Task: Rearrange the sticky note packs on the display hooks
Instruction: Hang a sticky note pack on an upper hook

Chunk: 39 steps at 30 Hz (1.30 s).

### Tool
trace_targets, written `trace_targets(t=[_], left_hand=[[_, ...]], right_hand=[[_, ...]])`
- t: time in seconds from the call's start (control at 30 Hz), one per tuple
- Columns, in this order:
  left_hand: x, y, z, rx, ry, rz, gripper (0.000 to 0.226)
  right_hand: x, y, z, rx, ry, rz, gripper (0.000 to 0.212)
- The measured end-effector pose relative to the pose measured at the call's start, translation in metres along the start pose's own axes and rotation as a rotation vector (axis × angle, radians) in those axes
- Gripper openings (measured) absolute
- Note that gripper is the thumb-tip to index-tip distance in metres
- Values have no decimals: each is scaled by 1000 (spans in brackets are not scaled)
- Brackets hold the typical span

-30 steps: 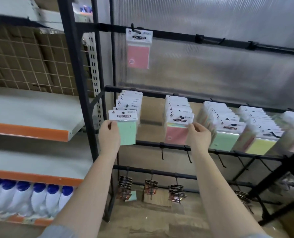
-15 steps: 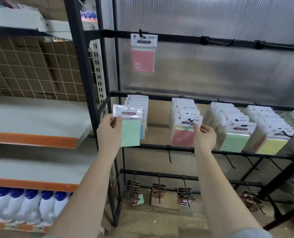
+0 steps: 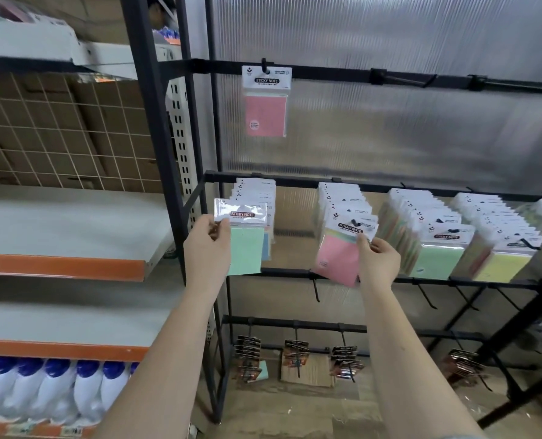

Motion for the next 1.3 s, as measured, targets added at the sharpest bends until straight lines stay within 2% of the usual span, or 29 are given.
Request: trace_targets(t=[0.17, 0.3, 0.47, 0.57, 0.67, 0.77, 0.9, 1.0, 1.1, 1.3], left_hand=[[3, 1, -3, 7, 12, -16, 12], [3, 2, -5, 6, -22, -15, 13], [5, 4, -7, 22, -65, -10, 16], [7, 5, -9, 46, -91, -2, 19], [7, 7, -13, 108, -101, 20, 17], [4, 11, -19, 189, -63, -13, 16], [5, 15, -29, 274, -20, -19, 19], [9, 12, -33, 336, -8, -16, 18], [13, 9, -36, 365, 5, -19, 16], [20, 1, -41, 378, 51, 47, 22]], right_hand=[[-13, 10, -6, -41, -17, -117, 43], [-25, 20, -14, -35, 7, -230, 40], [-42, 37, -20, 129, -1, -263, 34], [-56, 42, -20, 159, -63, -313, 37], [-80, 42, -15, 102, -110, -445, 38], [-109, 43, -5, 40, -196, -530, 21], [-152, 51, 11, -16, -271, -591, 10], [-180, 60, 24, -83, -358, -606, 15], [-202, 69, 38, -167, -381, -618, 9], [-228, 79, 63, -253, -407, -564, 25]])
Point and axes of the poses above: each hand's wrist, its own y-axis away from the middle knuckle, its own z-axis out of the palm, x = y × z, the point moved 2 cm from there along -y, towards the middle knuckle, and after that the axes turned 7 degrees about x, right-handed, at the moved point
